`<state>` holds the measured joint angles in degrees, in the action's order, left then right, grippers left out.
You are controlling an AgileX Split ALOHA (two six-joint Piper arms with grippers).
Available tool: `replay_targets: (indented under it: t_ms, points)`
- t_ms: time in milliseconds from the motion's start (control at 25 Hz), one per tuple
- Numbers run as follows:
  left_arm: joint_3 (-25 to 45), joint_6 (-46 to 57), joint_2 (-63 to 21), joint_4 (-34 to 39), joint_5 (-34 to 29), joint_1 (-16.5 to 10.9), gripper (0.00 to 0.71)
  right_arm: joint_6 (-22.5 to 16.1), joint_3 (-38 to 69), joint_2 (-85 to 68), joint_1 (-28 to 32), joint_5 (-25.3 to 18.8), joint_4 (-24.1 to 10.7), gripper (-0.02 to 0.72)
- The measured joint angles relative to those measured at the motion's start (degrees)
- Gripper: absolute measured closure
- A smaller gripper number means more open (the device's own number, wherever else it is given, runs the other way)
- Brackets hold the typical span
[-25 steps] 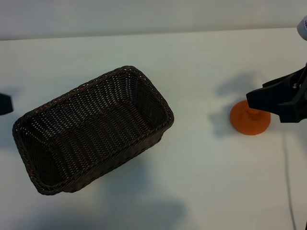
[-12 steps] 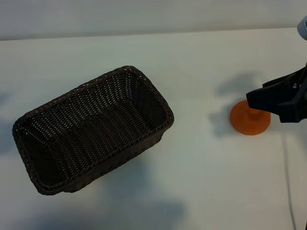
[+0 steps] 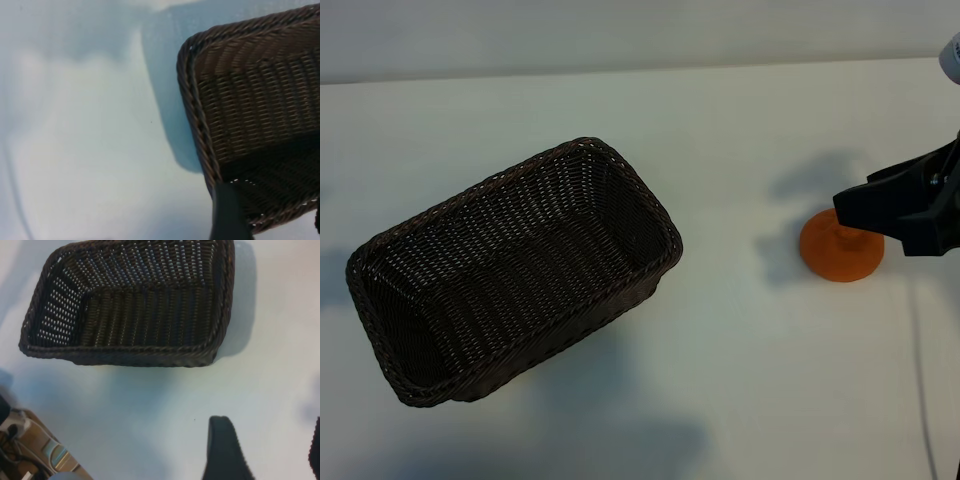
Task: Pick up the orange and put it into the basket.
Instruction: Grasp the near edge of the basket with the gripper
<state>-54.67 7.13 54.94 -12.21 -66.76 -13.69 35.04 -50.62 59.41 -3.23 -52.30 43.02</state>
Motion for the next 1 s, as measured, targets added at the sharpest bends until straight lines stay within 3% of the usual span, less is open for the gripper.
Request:
replay_targets:
  t_ms: [520, 1000]
  points:
    - [8.3, 0.6, 8.8, -0.3, 11.2, 0.0, 0.254, 0.0, 0.0, 0.0, 0.0, 0.0, 0.0, 0.283]
    - [8.5, 0.6, 15.7, -1.3, 13.9, 0.0, 0.254, 0.0, 0.0, 0.0, 0.0, 0.0, 0.0, 0.283]
